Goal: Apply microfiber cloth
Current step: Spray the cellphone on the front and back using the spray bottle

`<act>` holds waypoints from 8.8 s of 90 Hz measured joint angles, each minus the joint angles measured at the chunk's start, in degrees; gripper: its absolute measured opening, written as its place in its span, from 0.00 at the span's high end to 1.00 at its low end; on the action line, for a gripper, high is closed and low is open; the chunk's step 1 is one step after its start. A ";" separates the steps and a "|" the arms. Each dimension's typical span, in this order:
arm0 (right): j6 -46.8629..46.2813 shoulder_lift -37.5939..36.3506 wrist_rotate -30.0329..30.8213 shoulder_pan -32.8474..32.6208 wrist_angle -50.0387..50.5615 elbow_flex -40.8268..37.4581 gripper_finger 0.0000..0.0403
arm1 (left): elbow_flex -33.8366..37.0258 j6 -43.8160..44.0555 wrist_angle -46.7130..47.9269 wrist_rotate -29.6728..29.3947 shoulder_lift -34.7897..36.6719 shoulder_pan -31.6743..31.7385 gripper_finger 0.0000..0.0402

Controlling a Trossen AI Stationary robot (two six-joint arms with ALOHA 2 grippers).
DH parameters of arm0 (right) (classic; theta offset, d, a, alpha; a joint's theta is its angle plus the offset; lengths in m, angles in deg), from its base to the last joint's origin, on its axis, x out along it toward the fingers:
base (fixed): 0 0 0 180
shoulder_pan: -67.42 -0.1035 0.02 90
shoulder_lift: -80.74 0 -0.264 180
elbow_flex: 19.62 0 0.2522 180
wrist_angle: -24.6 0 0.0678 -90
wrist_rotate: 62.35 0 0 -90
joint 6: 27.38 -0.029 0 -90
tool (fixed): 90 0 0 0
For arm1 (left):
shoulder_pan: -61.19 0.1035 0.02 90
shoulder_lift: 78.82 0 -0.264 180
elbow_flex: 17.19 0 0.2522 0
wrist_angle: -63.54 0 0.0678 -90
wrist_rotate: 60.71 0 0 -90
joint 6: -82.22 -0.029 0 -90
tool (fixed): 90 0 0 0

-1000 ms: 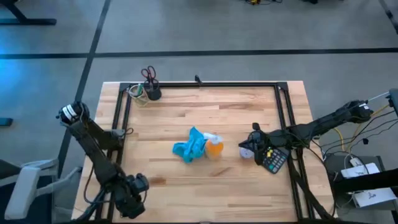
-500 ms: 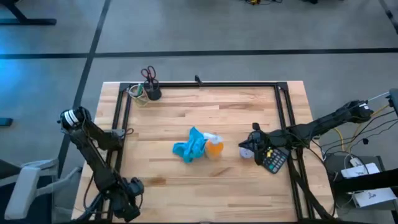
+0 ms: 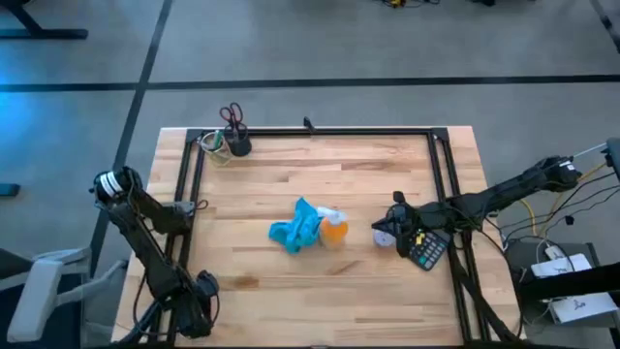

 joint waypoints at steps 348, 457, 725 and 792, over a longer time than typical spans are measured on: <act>66.48 81.49 12.08 -11.74 15.35 76.06 0.86 | 14.99 -45.73 -33.82 -47.07 -8.26 11.26 0.55; 79.13 84.22 4.74 -6.49 12.69 79.78 0.73 | 15.12 -63.86 -48.09 -54.59 -12.23 14.16 0.63; 20.29 61.55 15.71 -12.36 -35.62 50.37 0.98 | 21.51 -108.45 -128.95 -41.28 -4.81 26.58 0.59; 17.38 61.55 17.40 -10.13 -34.56 50.86 0.86 | 20.20 -111.87 -119.19 -44.64 0.62 27.51 0.96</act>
